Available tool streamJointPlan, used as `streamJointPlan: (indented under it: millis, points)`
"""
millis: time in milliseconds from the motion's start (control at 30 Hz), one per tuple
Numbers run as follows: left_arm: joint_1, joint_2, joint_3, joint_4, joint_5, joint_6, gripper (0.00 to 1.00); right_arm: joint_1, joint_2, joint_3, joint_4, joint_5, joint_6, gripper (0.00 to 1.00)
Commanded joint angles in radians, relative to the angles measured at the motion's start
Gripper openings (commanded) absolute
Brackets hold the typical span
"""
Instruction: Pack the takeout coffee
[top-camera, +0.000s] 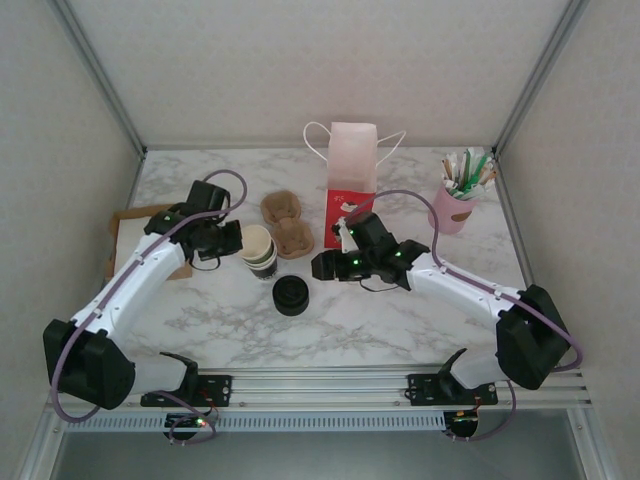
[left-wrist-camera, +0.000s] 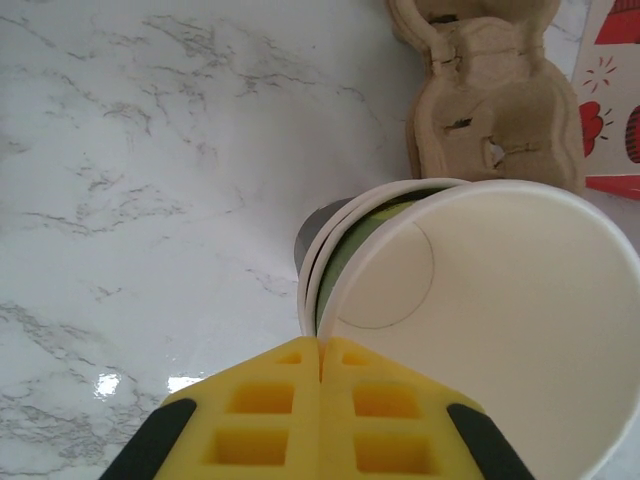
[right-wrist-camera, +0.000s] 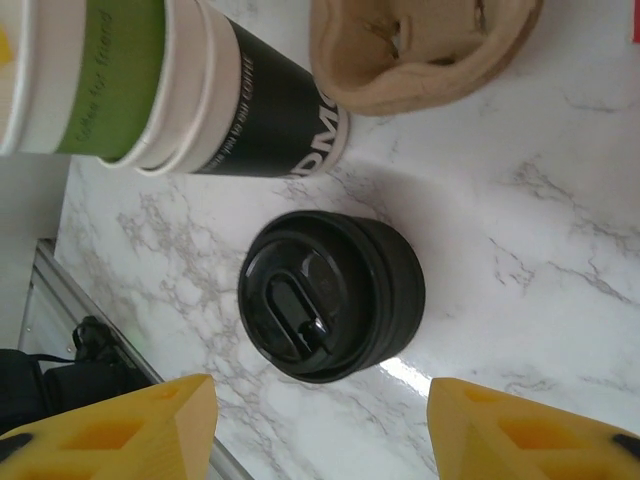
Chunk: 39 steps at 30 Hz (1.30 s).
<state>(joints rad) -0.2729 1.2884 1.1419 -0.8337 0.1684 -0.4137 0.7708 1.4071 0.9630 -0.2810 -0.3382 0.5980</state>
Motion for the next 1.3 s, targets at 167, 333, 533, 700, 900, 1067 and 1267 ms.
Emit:
streamJointPlan:
  millis: [167, 333, 533, 700, 900, 1067, 1267]
  points:
    - [0.003, -0.045, 0.149, -0.063, -0.020, 0.012, 0.00, 0.007, -0.121, 0.023, -0.104, 0.091, -0.052, 0.60]
    - [-0.042, -0.063, 0.217, -0.097, -0.018, 0.000, 0.00, 0.007, -0.214, 0.018, -0.196, 0.205, -0.081, 0.64]
    - [-0.196, -0.093, 0.234, -0.086, -0.022, -0.046, 0.00, 0.007, -0.333, 0.013, -0.310, 0.412, -0.101, 0.81]
    - [-0.327, -0.079, 0.203, -0.053, -0.063, -0.109, 0.00, 0.006, -0.438, -0.002, -0.419, 0.675, -0.042, 0.99]
    - [-0.476, 0.005, 0.156, 0.038, -0.085, -0.162, 0.00, 0.001, -0.552, -0.051, -0.522, 0.941, 0.086, 0.99]
    - [-0.573, 0.118, 0.182, 0.088, -0.112, -0.181, 0.00, -0.070, -0.576, -0.091, -0.547, 0.928, 0.112, 0.99]
    - [-0.654, 0.295, 0.242, 0.090, -0.156, -0.177, 0.00, -0.143, -0.572, -0.136, -0.526, 0.837, 0.146, 0.99]
